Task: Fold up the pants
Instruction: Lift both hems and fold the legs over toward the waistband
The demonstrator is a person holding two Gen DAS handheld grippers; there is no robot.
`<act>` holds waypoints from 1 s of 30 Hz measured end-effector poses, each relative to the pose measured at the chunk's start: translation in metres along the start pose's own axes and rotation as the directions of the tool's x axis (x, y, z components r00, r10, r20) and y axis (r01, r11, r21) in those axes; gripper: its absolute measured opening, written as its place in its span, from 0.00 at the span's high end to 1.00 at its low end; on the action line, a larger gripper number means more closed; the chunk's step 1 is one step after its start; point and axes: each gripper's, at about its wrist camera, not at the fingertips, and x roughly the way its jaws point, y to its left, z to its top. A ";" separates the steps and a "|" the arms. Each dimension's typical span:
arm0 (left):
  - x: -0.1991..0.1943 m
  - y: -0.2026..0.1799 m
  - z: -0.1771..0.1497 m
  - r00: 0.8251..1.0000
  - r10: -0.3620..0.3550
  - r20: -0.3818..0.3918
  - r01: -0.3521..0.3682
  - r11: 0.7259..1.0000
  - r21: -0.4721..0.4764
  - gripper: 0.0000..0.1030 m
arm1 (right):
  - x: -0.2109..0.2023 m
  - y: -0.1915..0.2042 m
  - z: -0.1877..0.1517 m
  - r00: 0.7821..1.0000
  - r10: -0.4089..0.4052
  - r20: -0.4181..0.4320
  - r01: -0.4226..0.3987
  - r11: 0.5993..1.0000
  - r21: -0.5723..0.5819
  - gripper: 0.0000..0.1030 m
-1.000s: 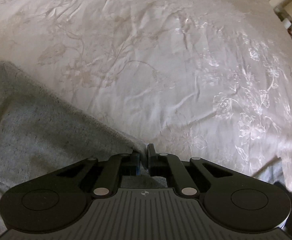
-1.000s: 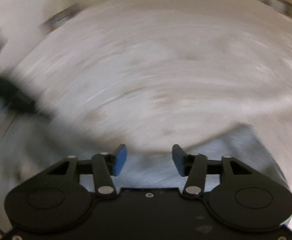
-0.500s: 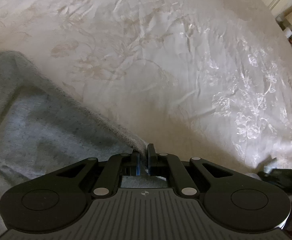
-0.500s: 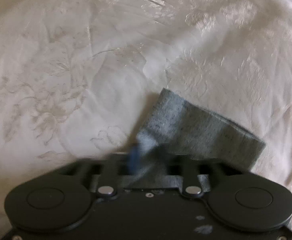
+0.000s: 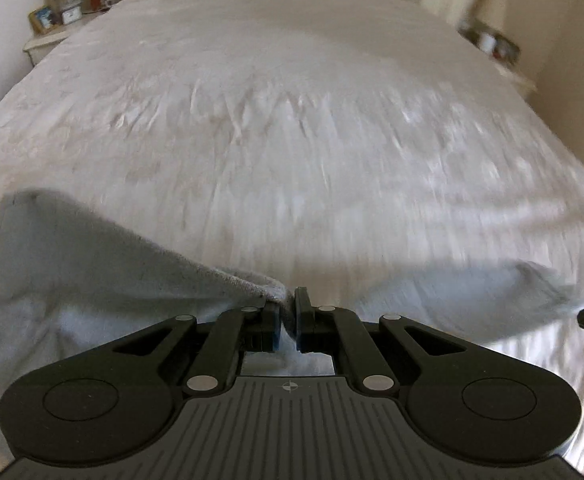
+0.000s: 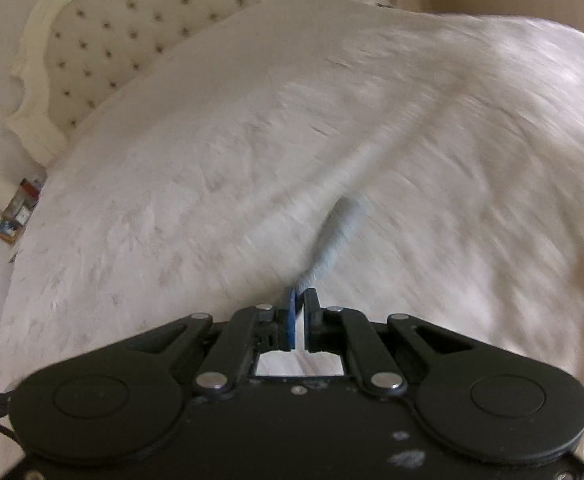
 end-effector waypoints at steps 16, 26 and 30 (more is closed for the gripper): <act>0.016 0.007 -0.069 0.991 0.045 -0.123 -0.050 0.998 -0.030 0.94 | 0.063 -0.027 -0.071 0.994 -0.066 -0.088 0.062 0.997 -0.044 0.44; 0.020 0.010 -0.071 0.989 0.061 -0.136 -0.071 0.995 -0.067 0.94 | 0.148 -0.035 -0.036 0.961 -0.084 -0.265 0.043 0.987 -0.154 0.89; 0.007 0.009 -0.055 0.995 0.071 -0.067 -0.074 0.996 -0.047 0.94 | 0.122 -0.023 -0.012 0.977 0.025 -0.213 -0.049 0.993 -0.109 0.89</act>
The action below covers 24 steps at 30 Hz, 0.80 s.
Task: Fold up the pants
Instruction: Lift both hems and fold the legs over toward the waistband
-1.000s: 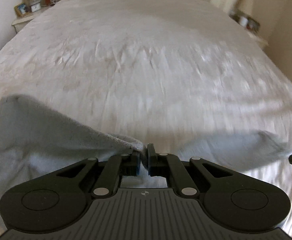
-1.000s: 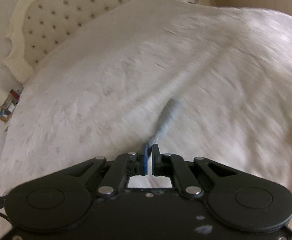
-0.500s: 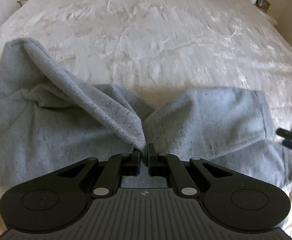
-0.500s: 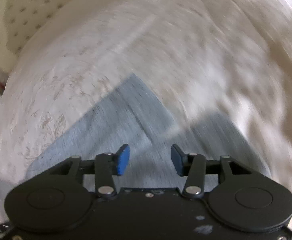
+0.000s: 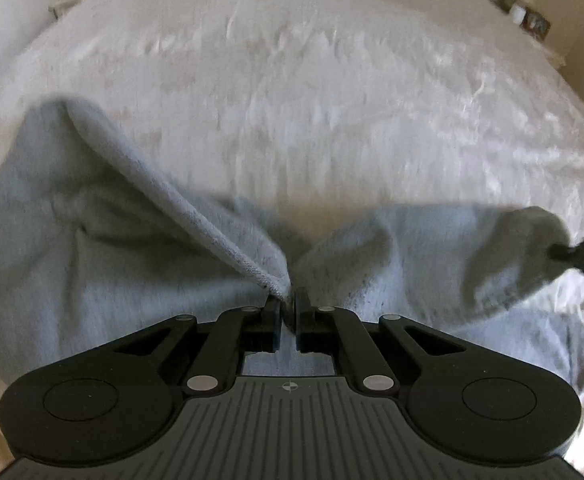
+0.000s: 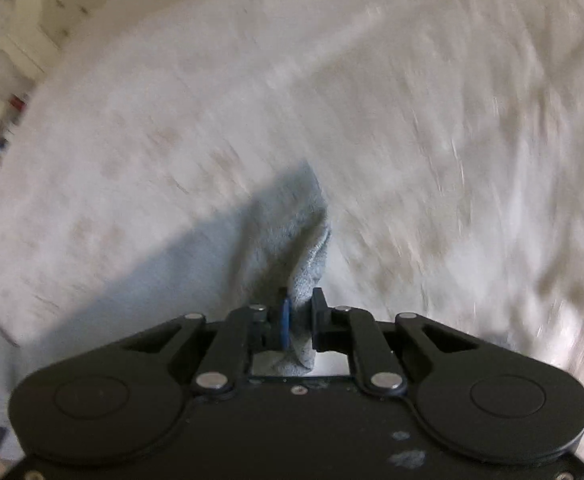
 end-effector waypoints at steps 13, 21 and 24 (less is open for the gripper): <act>-0.019 -0.025 -0.073 0.993 -0.060 -0.103 0.081 0.975 0.208 0.95 | -0.119 -0.055 -0.069 0.993 -0.090 0.074 0.080 0.989 0.127 0.89; -0.008 -0.026 -0.090 0.984 -0.024 -0.174 0.061 0.975 0.212 0.94 | -0.069 -0.063 -0.112 0.975 -0.211 -0.071 0.215 0.975 0.063 0.80; -0.010 -0.009 -0.081 0.985 0.012 -0.171 0.016 0.987 0.159 0.94 | -0.071 -0.061 -0.110 0.964 -0.251 -0.085 0.254 0.967 0.028 0.64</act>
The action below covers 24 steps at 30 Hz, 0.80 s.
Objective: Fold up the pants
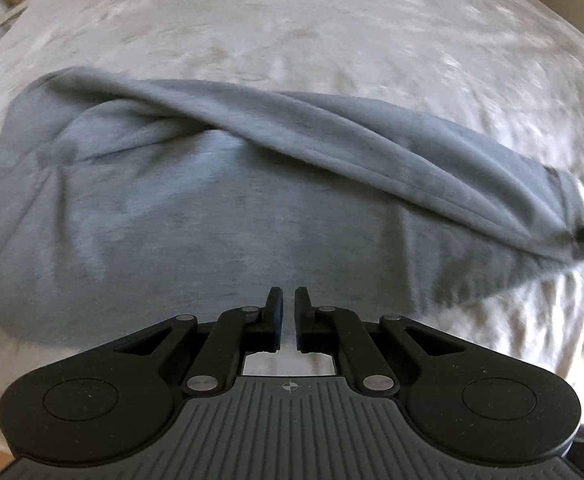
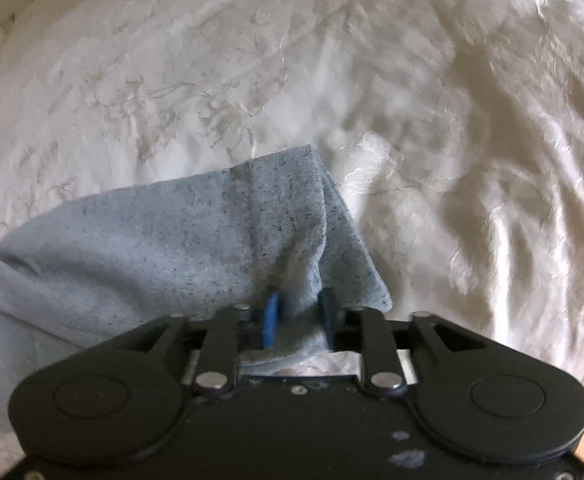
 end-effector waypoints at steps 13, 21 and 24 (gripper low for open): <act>-0.002 0.149 0.015 0.990 0.136 0.045 -0.125 0.973 -0.194 0.94 | -0.072 0.071 0.014 0.958 0.063 0.278 -0.037 0.994 -0.099 0.49; 0.022 0.266 0.039 0.992 0.112 0.055 -0.095 0.964 -0.250 0.94 | -0.087 0.238 -0.023 0.936 0.272 0.223 -0.204 0.937 -0.285 0.43; 0.034 0.301 0.051 0.992 0.112 0.060 -0.093 0.962 -0.257 0.94 | -0.089 0.311 -0.037 0.917 0.346 0.198 -0.255 0.892 -0.374 0.40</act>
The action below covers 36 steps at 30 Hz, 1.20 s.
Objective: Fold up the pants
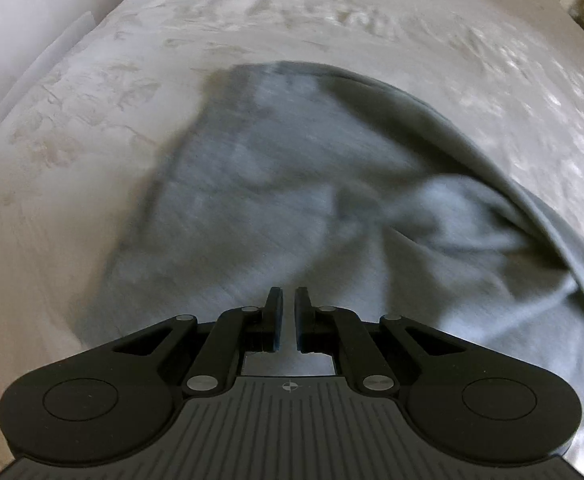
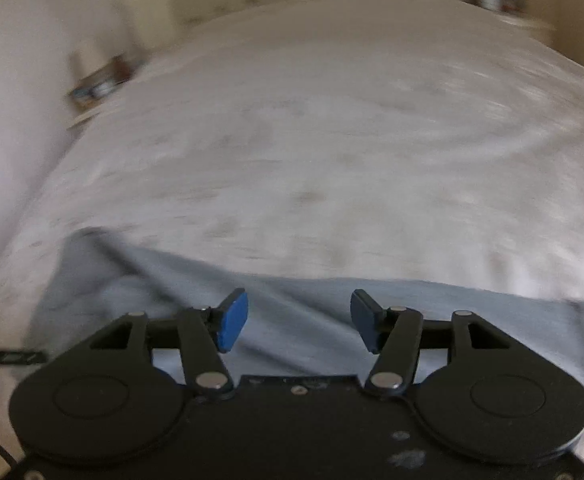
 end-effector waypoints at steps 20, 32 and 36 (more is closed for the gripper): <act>0.094 0.090 0.056 0.990 -0.099 -0.095 0.086 0.987 -0.139 0.93 | 0.226 0.254 0.078 0.957 0.171 -0.232 -0.256 0.874 -0.412 0.21; 0.092 0.108 0.058 0.984 -0.152 -0.088 0.130 0.967 -0.219 0.93 | 0.253 0.283 0.074 0.923 0.178 -0.341 -0.341 0.791 -0.508 0.85; 0.091 0.113 0.060 0.988 -0.136 -0.072 0.117 0.967 -0.226 0.93 | 0.163 0.285 0.072 0.921 0.285 -0.265 -0.387 0.752 -0.534 0.85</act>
